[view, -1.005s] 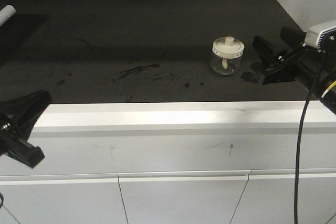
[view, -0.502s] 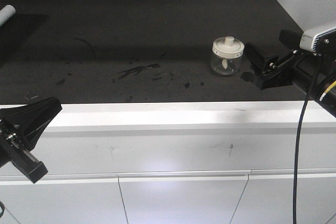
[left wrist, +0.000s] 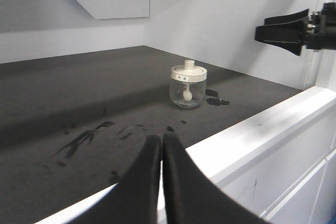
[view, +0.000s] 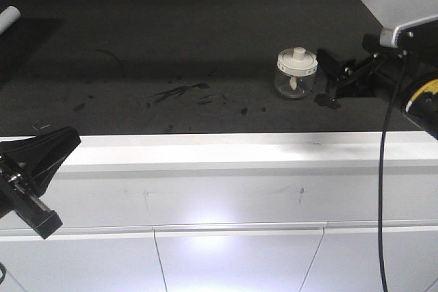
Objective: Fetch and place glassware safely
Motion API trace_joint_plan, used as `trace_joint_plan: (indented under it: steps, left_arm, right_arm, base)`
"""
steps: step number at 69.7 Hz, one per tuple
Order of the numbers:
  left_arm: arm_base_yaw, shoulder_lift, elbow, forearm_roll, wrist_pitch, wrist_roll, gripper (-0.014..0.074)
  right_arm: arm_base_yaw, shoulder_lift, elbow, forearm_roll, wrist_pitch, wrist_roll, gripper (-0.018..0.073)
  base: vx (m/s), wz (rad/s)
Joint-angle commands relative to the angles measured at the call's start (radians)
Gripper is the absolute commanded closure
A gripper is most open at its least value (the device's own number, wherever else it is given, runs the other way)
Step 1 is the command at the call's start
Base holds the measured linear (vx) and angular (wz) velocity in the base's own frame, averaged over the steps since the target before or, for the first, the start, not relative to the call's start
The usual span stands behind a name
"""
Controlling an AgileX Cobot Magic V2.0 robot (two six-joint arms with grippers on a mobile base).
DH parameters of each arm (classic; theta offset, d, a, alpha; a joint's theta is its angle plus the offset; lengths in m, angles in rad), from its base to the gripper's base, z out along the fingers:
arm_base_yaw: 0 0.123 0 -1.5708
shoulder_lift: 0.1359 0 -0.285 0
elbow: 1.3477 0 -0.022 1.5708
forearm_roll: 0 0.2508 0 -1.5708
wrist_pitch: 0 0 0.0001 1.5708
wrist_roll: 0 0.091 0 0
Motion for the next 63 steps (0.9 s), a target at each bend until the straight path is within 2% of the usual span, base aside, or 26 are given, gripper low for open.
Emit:
trace_joint_plan:
  steps: [1, 19, 29, 50, 63]
  left_arm:
    - [-0.007, -0.012, -0.025, -0.042, -0.061, -0.011, 0.0597]
    - [-0.007, -0.012, -0.025, -0.042, -0.061, -0.011, 0.0597]
    - [-0.007, -0.012, -0.025, -0.042, -0.061, -0.011, 0.0597]
    - [-0.007, -0.012, -0.025, -0.041, -0.061, -0.011, 0.0597]
    - [-0.007, -0.012, -0.025, -0.041, -0.061, -0.011, 0.0597]
  right_arm:
    - [-0.003, 0.026, -0.095, 0.018, -0.055, 0.02, -0.0034]
    - [-0.002, 0.239, -0.34, 0.017, -0.054, 0.023, -0.0034]
    - [-0.002, 0.343, -0.475, -0.006, -0.044, 0.068, -0.0034]
    - [-0.001, 0.495, -0.665, -0.206, -0.025, 0.25, -0.0034]
    - [-0.001, 0.54, -0.681, -0.26, -0.025, 0.257, -0.0034]
  base:
    - [0.0, 0.0]
    - [0.0, 0.0]
    - [0.0, 0.0]
    - [0.0, 0.0]
    - [0.0, 0.0]
